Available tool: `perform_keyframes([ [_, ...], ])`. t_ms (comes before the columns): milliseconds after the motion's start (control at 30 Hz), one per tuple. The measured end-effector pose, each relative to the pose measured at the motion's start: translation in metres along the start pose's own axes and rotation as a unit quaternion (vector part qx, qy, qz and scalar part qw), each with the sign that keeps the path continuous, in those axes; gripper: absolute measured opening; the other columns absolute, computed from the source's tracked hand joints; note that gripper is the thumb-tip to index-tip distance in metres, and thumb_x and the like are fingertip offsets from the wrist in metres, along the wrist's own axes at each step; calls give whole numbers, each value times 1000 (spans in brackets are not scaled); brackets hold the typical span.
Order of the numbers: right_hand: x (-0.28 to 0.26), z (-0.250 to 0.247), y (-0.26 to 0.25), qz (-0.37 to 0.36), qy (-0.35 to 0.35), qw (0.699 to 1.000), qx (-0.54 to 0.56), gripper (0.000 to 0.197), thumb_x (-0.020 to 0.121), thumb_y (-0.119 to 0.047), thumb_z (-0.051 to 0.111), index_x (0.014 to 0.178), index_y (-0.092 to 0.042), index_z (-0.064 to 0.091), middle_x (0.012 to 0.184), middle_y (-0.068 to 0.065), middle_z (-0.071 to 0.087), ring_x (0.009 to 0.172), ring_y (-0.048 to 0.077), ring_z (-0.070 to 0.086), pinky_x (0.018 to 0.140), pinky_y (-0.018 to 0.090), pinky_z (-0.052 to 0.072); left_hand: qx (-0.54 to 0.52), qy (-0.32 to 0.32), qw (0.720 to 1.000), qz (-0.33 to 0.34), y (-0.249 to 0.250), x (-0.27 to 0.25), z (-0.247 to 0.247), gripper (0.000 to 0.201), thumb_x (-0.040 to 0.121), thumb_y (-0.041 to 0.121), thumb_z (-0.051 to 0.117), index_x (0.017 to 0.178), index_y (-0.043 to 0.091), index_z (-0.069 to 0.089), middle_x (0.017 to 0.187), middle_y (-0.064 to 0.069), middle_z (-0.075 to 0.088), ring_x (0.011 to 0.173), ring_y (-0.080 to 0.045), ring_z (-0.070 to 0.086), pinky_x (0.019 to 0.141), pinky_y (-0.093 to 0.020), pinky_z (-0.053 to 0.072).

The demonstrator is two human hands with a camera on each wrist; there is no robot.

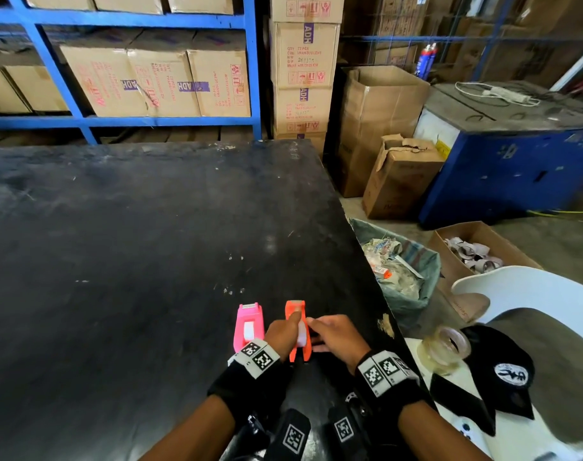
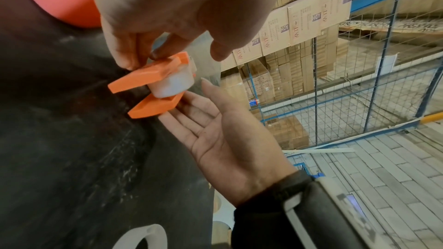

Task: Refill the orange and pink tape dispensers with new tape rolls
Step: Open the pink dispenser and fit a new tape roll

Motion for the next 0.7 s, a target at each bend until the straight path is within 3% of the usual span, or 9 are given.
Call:
perform_keyframes([
  [67,3,0,-1,-6,7,1000,-9,35,90,-16,55,92,19,59,87,23,66,83,29,67,84,48,55,2,-4,1000,1,1,-1,0,52,93,41,42,105,-5,64,114,-24,66,107,-36,62,100,-39,46],
  [133,5,0,-1,-12,8,1000,-17,28,89,-15,56,85,13,61,85,24,63,82,29,66,83,49,56,-1,-6,1000,0,0,0,0,50,93,39,43,103,-5,65,112,-24,68,105,-36,63,98,-38,47],
  [233,7,2,1,-13,-4,1000,-17,19,91,-12,54,84,2,64,88,22,65,83,27,67,74,38,58,-10,-12,1000,4,-1,3,-2,49,92,38,45,102,-6,65,110,-25,68,103,-36,64,97,-40,49],
  [333,7,2,4,-4,-14,1000,-12,21,91,-10,53,93,8,64,91,19,68,81,23,69,65,26,60,-18,-27,999,25,-5,7,-4,56,87,45,48,102,-7,65,109,-31,67,94,-34,66,87,-44,53],
  [467,7,0,-1,-9,-12,999,-52,19,90,-10,54,95,3,65,96,20,70,84,23,69,65,25,57,-1,-29,999,27,-11,7,-13,61,77,53,52,98,-1,69,99,-18,72,93,-31,67,94,-43,50],
  [567,15,-14,-19,-72,29,989,-128,12,87,-12,59,79,-17,67,81,6,68,83,21,65,74,34,53,10,-40,997,58,5,-7,-30,25,89,26,52,79,6,63,71,-5,57,59,-12,56,60,-24,47],
  [600,20,-19,-29,-98,44,983,-147,13,85,-12,61,77,-21,66,78,1,67,83,21,64,77,37,52,8,-29,997,73,7,-6,-39,16,90,14,51,77,8,60,69,-6,53,54,-10,53,55,-21,45],
  [633,23,-19,-40,-122,49,978,-162,12,83,-12,64,77,-21,67,77,-2,66,82,20,64,79,37,51,20,-3,996,88,9,-5,-53,11,88,5,52,83,5,62,74,-9,58,59,-11,57,60,-23,49],
  [700,26,-8,-61,-167,39,963,-210,9,80,-9,67,86,-13,72,81,0,70,82,15,65,78,27,51,76,72,988,118,9,2,-78,30,81,-1,59,111,-1,62,105,-15,68,93,-23,65,89,-32,52],
])
Point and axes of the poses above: each hand's wrist, its own x-axis towards the middle knuckle, its own z-axis out of the palm, y = z × x, the point moved 5 cm from there along x, towards the middle knuckle
